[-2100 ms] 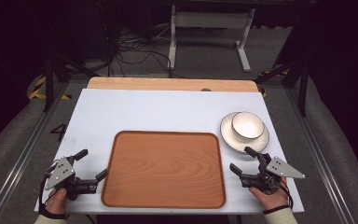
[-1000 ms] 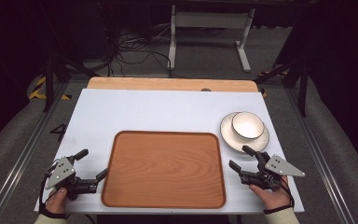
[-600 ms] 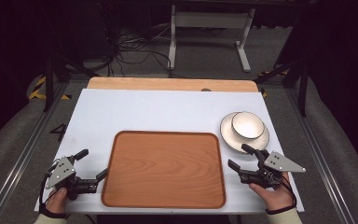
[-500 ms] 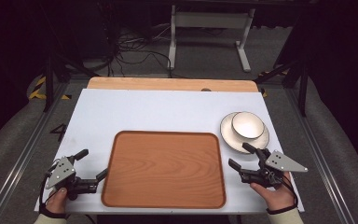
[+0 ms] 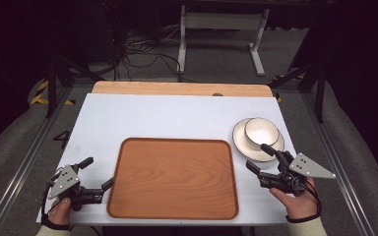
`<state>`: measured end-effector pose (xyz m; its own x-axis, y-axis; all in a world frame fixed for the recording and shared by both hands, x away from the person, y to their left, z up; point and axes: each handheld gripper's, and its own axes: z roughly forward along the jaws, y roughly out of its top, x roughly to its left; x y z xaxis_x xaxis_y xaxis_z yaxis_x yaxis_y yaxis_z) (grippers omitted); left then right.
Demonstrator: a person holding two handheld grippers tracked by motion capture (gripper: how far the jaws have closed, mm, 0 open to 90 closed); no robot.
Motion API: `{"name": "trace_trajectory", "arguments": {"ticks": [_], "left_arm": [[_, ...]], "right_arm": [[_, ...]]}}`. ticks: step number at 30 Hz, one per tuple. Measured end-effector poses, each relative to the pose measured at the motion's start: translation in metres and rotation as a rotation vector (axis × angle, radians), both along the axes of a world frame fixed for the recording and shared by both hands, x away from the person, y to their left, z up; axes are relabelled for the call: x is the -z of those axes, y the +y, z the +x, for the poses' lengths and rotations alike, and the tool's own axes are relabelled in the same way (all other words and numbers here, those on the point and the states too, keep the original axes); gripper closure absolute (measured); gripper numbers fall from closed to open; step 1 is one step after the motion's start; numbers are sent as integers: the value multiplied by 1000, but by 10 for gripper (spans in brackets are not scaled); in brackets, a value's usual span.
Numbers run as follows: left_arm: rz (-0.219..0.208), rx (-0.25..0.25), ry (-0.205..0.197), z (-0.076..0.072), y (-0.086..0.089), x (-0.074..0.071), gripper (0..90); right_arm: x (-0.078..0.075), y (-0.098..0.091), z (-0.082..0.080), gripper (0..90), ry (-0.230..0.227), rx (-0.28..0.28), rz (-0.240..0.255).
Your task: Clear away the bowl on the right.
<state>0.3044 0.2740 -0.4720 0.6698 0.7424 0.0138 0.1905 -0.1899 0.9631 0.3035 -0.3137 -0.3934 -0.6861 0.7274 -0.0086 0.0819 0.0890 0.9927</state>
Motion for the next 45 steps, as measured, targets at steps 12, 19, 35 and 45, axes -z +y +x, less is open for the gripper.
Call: {"name": "trace_trajectory", "arguments": {"ticks": [12,19,35,45], "left_arm": [[-2,-1,1,0,0,0,2],[-2,-2,1,0,0,0,2],[-1,-3,1,0,0,0,2],[-3,-4,4,0,0,0,2]], "right_arm": [[-20,-4,2,239,11,11,-13],[-28,-8,8,246,22,18,-15],[-41,-22,36,240,32,61,-40],[-49,-32,60,228,56,78,-1]]}}
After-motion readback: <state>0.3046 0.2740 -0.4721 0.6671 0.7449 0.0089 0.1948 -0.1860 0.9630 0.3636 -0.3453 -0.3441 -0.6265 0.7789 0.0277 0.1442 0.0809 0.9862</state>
